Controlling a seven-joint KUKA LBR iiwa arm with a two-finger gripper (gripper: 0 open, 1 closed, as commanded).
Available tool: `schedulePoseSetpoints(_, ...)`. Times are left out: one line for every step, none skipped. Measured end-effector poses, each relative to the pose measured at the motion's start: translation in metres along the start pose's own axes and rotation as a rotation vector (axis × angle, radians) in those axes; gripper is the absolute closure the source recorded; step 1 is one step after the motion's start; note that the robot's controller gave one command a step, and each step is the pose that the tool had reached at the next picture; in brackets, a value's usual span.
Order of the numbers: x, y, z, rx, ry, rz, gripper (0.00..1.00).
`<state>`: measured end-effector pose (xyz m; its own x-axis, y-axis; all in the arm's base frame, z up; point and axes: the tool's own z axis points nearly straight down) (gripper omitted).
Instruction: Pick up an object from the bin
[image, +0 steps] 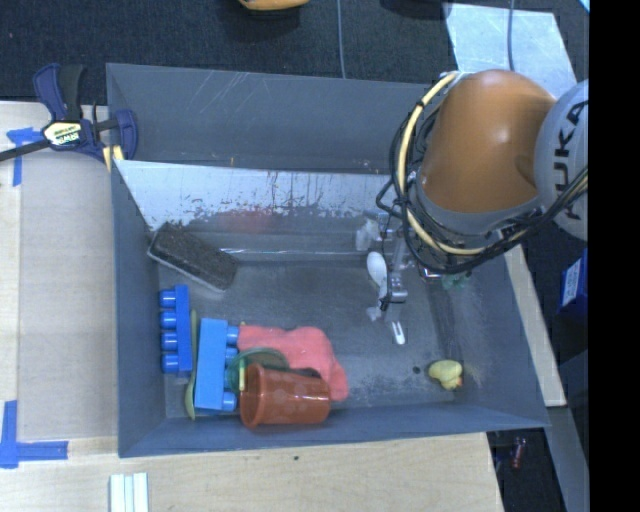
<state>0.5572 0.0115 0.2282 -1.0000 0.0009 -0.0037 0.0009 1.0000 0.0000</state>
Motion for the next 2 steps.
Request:
schedulePoseSetpoints(0.0, 0.0, 0.0, 0.0, 0.0, 0.0, 0.0)
schedulePoseSetpoints(0.002, 0.028, 0.006, 0.003, -0.001, -0.016, 0.0)
